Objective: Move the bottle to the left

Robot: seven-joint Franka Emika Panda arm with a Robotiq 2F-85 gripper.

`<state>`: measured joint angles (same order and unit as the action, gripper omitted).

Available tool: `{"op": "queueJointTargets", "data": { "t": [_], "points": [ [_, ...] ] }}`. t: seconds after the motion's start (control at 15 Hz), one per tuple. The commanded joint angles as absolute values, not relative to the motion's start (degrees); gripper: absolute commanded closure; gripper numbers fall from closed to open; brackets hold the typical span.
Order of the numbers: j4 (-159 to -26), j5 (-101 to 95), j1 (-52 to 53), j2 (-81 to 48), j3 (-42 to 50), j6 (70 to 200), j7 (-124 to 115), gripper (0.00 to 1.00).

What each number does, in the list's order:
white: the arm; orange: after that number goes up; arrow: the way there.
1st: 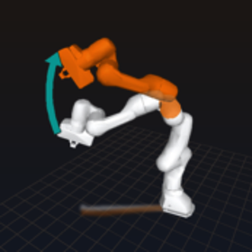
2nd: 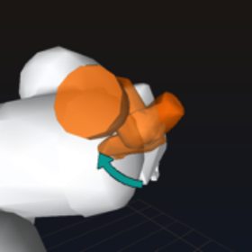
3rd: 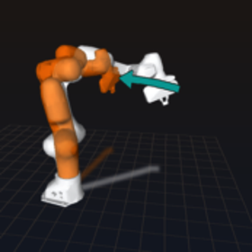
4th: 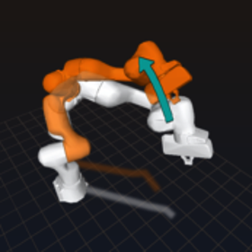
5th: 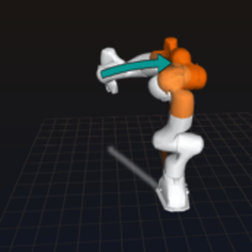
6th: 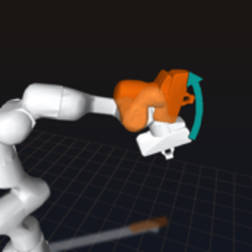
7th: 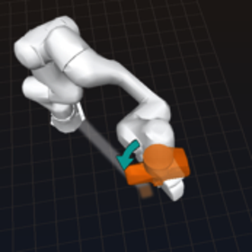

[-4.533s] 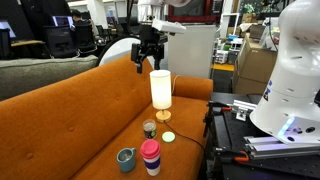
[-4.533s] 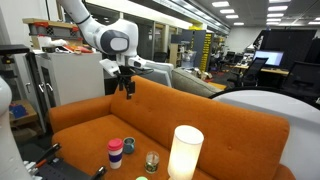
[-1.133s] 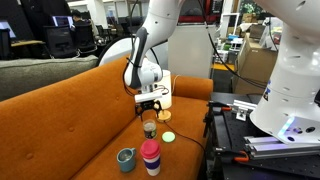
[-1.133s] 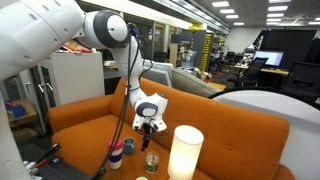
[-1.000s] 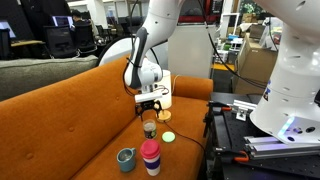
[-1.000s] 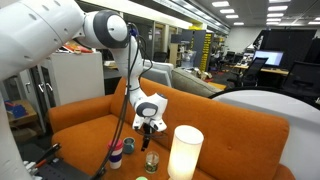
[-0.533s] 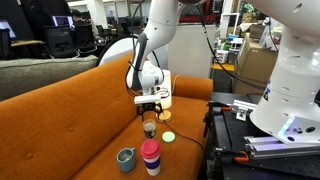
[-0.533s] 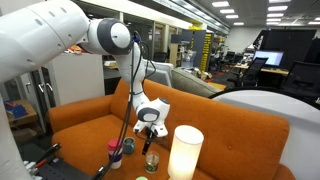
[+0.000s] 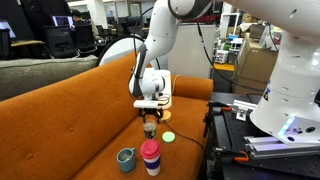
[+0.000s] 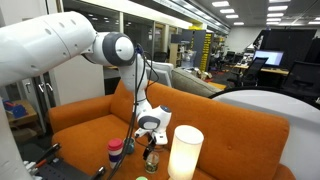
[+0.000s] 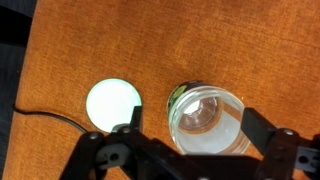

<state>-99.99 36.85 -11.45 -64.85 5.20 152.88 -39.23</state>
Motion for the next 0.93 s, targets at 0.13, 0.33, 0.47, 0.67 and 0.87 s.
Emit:
{"op": "queueJointTargets", "data": {
  "t": [0.13,0.33,0.47,0.67,0.87],
  "points": [
    [-97.0,37.8,-10.7,-68.1,6.5,154.8,-45.7,0.0],
    [-97.1,37.8,-11.5,-68.8,6.1,154.3,-47.4,0.0],
    [-96.5,37.7,-11.6,-69.6,6.0,154.2,-48.5,0.0],
    [-94.4,37.0,-11.2,-71.4,6.8,154.1,-50.7,0.01],
    [-91.5,36.6,-11.6,-73.5,7.1,152.9,-52.4,0.29]
  ]
}}
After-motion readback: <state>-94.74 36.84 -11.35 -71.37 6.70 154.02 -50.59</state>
